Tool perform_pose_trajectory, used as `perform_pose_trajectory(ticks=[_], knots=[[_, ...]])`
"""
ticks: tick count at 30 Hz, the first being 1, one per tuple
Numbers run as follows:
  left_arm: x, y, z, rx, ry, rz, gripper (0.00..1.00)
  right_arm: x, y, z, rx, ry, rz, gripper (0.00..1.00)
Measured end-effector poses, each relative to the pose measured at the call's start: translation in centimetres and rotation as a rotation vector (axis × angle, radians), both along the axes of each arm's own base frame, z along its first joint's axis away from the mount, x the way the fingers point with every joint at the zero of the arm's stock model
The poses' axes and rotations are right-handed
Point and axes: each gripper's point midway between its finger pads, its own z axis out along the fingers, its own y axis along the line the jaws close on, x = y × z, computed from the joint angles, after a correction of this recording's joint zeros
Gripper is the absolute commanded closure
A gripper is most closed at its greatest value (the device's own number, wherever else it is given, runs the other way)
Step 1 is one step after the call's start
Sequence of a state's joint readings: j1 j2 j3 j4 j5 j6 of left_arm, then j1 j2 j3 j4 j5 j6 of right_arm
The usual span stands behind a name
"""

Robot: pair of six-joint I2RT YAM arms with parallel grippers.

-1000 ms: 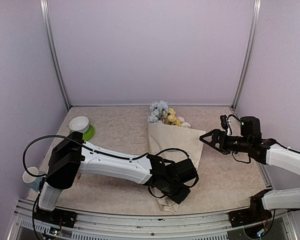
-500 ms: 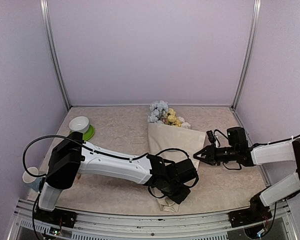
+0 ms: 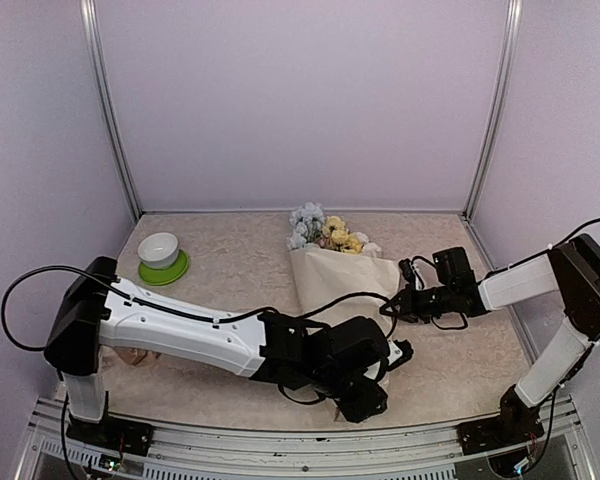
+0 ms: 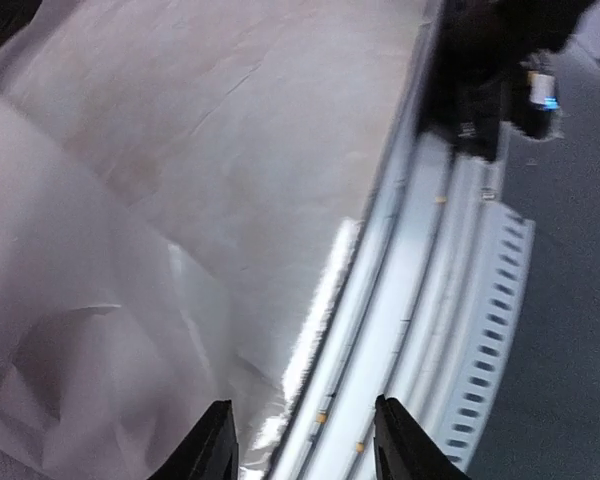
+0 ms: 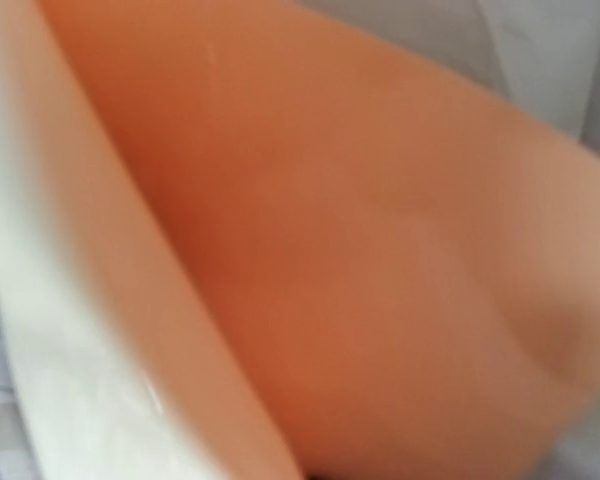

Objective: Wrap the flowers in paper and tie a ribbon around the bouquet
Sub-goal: Pass from the left arm to the right, then press the fold line on the folded wrapping paper.

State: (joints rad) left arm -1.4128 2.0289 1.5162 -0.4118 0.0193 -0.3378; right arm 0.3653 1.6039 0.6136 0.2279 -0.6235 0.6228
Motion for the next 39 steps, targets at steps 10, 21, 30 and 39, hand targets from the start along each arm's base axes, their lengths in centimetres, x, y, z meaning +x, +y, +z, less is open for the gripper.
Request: perform_pose_trajectory(ticks=[10,21,30,39], knots=[[7.2,-0.2,4.7,-0.077,-0.113,0.095,0.7,1.6,0.1,-1.5,-0.045,0.006,-0.007,1.0],[4.0,-1.5,-6.4,0.318,-0.295,-0.08,0.65,1.6,-0.1,-2.3,-0.061,0.029,-0.016,0.91],[3.9,-0.8,-6.8,0.332,-0.266,-0.098,0.65,0.5,-1.6,-0.3,-0.109,0.029,-0.067,0.22],[4.0,-0.4,-6.8,0.301,-0.26,-0.095,0.65,-3.1,-0.9,-0.9,-0.022,0.096,-0.015,0.02]])
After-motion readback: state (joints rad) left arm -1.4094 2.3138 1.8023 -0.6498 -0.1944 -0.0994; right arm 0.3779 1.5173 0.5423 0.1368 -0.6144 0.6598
